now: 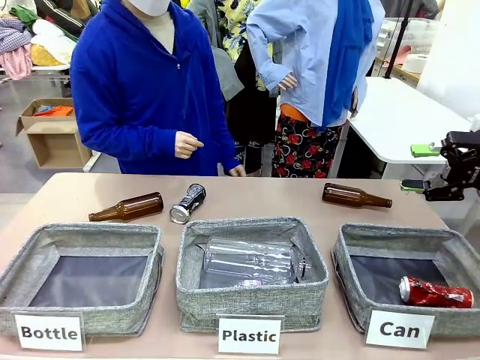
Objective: Sort the can waste into the basket.
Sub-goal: Pick up the can waste from the table and place it in the right Fabric basket.
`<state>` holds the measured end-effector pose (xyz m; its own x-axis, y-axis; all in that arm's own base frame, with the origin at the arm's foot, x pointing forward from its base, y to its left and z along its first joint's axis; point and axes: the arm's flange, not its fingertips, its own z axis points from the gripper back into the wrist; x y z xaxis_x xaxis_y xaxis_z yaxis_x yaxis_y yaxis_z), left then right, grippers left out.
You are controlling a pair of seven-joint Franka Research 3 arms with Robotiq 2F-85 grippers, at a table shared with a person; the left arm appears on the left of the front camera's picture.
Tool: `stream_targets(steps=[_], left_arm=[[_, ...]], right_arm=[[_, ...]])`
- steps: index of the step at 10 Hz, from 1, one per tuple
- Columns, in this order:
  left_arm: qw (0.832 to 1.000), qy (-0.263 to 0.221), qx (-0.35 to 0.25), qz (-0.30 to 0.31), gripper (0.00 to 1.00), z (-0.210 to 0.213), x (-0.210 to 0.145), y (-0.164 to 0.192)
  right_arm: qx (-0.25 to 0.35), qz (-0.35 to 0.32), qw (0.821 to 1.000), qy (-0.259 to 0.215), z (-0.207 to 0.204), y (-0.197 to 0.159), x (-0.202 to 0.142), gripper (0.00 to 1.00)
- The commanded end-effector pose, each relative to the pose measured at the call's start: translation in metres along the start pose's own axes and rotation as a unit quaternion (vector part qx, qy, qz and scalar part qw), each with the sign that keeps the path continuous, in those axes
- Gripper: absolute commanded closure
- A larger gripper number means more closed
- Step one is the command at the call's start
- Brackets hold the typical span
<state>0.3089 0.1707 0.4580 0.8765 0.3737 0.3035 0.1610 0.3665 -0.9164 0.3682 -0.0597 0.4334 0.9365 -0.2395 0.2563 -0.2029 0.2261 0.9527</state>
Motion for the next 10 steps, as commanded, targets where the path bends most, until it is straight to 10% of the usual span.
stream_targets(steps=[1, 4, 10], left_arm=[[1.000, -0.007, -0.003, -0.005, 0.00, -0.001, 0.000, 0.000], [0.991, 0.059, 0.019, -0.120, 0.00, -0.023, -0.017, -0.050], [0.928, 0.224, 0.193, -0.227, 0.00, -0.259, 0.029, -0.120]], right_arm=[[-0.004, 0.004, 1.000, 0.002, 0.002, 0.002, 0.001, 0.00], [-0.004, 0.004, 1.000, 0.002, 0.002, 0.002, 0.001, 0.00], [-0.004, 0.004, 1.000, 0.002, 0.002, 0.002, 0.001, 0.00]])
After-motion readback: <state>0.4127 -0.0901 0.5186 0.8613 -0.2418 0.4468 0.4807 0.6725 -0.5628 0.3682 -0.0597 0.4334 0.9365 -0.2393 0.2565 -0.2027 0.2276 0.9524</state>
